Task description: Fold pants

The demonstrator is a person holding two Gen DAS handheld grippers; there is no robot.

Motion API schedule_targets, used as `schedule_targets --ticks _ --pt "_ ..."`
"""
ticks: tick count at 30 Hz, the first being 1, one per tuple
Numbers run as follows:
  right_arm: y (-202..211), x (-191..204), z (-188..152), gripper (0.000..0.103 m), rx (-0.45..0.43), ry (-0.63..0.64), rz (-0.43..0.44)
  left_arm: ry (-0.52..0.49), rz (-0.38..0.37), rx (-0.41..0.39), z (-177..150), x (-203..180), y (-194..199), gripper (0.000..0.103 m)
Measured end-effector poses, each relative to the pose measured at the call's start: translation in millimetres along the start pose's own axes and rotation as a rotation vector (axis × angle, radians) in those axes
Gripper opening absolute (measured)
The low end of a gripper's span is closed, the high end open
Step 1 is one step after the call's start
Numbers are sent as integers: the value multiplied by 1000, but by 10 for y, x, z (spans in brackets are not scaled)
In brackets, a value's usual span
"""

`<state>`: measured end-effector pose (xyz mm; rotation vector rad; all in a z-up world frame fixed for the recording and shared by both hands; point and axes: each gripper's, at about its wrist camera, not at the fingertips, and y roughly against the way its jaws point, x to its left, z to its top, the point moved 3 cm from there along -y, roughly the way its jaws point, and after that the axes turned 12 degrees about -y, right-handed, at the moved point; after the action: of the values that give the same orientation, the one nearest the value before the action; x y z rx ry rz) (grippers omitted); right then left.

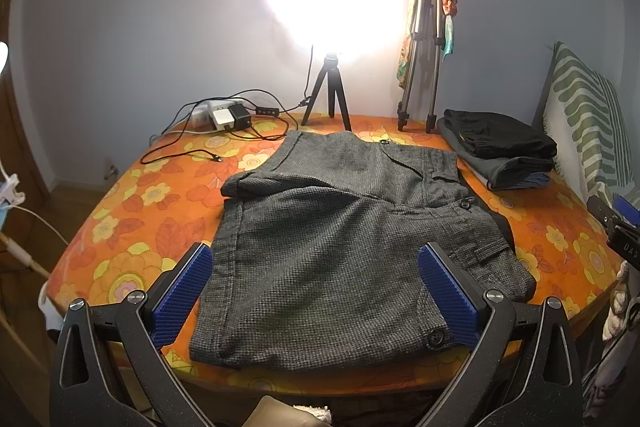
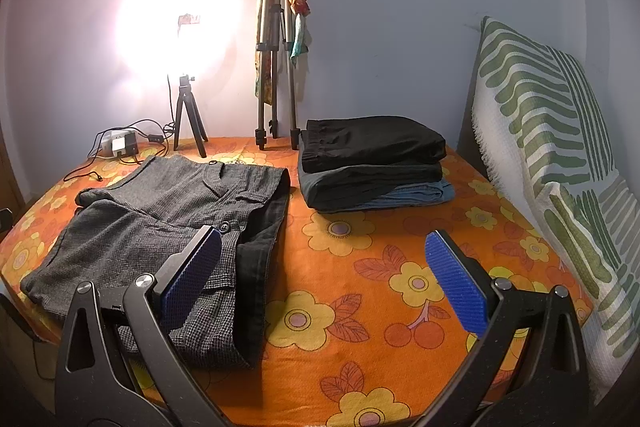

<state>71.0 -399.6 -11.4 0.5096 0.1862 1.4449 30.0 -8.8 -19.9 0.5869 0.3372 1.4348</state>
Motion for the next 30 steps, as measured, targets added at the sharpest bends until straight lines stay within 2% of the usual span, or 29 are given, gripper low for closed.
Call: schedule_targets --ticks 13,19,25,30 --pt "5 18 -39 103 1 7 3 -4 5 -4 5 -15 11 102" --pt "51 76 -105 103 3 48 53 -5 -3 7 -38 41 5 102" --pt "-3 91 -30 92 68 31 117 36 -35 21 -5 216 -17 102" --pt "-48 173 -31 82 141 69 214 -21 -10 45 -51 321 -17 92"
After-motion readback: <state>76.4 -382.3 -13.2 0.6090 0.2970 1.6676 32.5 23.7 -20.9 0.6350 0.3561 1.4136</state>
